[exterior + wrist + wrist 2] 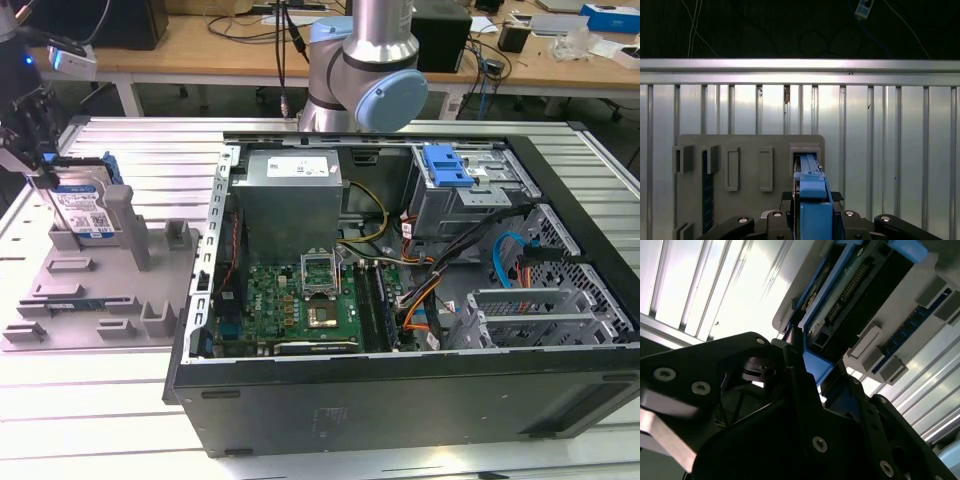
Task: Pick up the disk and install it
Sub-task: 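Pick up the disk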
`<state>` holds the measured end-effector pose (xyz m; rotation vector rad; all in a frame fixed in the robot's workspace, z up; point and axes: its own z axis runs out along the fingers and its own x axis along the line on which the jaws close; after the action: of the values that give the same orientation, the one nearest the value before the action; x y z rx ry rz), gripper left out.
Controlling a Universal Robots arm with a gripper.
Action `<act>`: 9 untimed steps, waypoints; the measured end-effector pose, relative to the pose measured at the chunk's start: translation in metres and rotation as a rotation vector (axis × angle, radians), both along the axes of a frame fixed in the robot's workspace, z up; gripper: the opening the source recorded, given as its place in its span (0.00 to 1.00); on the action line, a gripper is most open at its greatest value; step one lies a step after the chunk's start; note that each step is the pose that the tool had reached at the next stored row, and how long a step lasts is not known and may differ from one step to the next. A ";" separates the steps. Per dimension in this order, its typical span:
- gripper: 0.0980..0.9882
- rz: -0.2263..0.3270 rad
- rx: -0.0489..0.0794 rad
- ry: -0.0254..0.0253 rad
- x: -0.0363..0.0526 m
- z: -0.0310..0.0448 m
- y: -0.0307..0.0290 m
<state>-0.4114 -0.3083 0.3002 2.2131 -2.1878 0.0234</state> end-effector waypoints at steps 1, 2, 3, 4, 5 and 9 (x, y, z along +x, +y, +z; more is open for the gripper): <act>0.31 0.000 0.000 0.0000 0.0000 0.0000 0.0000; 0.30 0.000 0.000 0.0000 0.0000 -0.0001 0.0000; 0.30 0.000 0.000 -0.0001 0.0000 -0.0001 0.0000; 0.30 0.000 0.000 0.0000 0.0000 -0.0002 0.0000; 0.30 0.000 0.000 0.0000 0.0000 -0.0003 0.0000; 0.30 0.000 0.000 0.0000 0.0000 -0.0003 0.0000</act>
<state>-0.4114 -0.3082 0.2998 2.2132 -2.1879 0.0233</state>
